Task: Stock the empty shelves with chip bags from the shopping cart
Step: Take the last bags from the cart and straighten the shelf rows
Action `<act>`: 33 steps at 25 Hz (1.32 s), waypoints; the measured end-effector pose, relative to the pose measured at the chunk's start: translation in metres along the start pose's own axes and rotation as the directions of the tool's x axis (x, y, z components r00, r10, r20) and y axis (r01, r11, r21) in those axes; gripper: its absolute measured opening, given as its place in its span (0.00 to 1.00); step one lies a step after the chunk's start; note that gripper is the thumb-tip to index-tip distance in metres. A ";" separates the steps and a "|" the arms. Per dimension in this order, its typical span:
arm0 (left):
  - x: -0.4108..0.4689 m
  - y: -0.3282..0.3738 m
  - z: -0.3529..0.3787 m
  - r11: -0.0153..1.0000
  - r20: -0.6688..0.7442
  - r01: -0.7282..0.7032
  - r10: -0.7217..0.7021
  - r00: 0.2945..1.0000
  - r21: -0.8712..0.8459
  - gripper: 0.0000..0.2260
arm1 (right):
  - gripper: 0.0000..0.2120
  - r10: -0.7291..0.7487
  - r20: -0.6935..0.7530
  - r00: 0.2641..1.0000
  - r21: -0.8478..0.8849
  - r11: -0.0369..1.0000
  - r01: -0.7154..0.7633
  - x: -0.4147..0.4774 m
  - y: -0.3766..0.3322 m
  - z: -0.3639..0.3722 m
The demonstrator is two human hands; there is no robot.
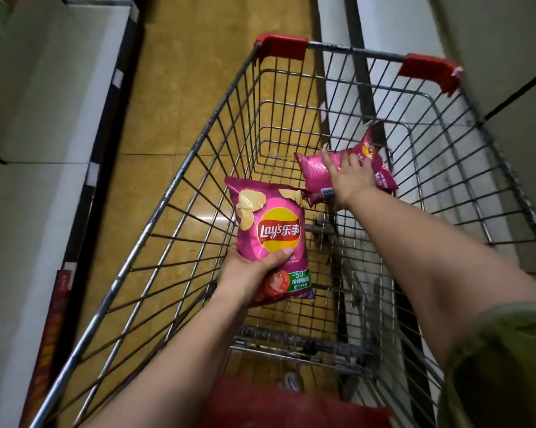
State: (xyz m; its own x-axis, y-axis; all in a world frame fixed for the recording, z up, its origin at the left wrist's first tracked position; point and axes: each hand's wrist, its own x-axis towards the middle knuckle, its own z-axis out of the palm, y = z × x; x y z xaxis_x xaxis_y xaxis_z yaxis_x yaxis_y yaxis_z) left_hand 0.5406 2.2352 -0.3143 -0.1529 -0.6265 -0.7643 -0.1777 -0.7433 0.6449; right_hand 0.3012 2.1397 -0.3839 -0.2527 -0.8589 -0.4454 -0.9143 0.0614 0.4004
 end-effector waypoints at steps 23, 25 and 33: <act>-0.071 0.062 0.007 0.986 0.095 0.080 -0.066 0.993 -0.145 0.18 | 0.28 0.381 -0.615 0.690 0.788 0.263 0.556 -0.176 0.042 -0.111; -0.088 0.081 0.007 0.985 0.125 0.068 -0.048 0.991 -0.158 0.15 | 0.22 0.361 -0.739 0.569 0.673 0.346 0.654 -0.194 0.046 -0.121; -0.148 0.134 -0.005 0.984 0.230 -0.003 0.045 0.972 -0.180 0.10 | 0.23 0.098 -0.903 0.419 0.398 0.560 0.727 -0.247 0.075 -0.154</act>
State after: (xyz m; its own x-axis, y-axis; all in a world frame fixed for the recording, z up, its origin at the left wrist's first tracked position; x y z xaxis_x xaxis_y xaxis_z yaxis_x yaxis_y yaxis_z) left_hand 0.5440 2.2267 -0.1147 -0.3805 -0.5886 -0.7132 0.0011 -0.7715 0.6362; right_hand 0.3442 2.2785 -0.1207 0.0906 -0.8125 0.5758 -0.8212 -0.3880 -0.4183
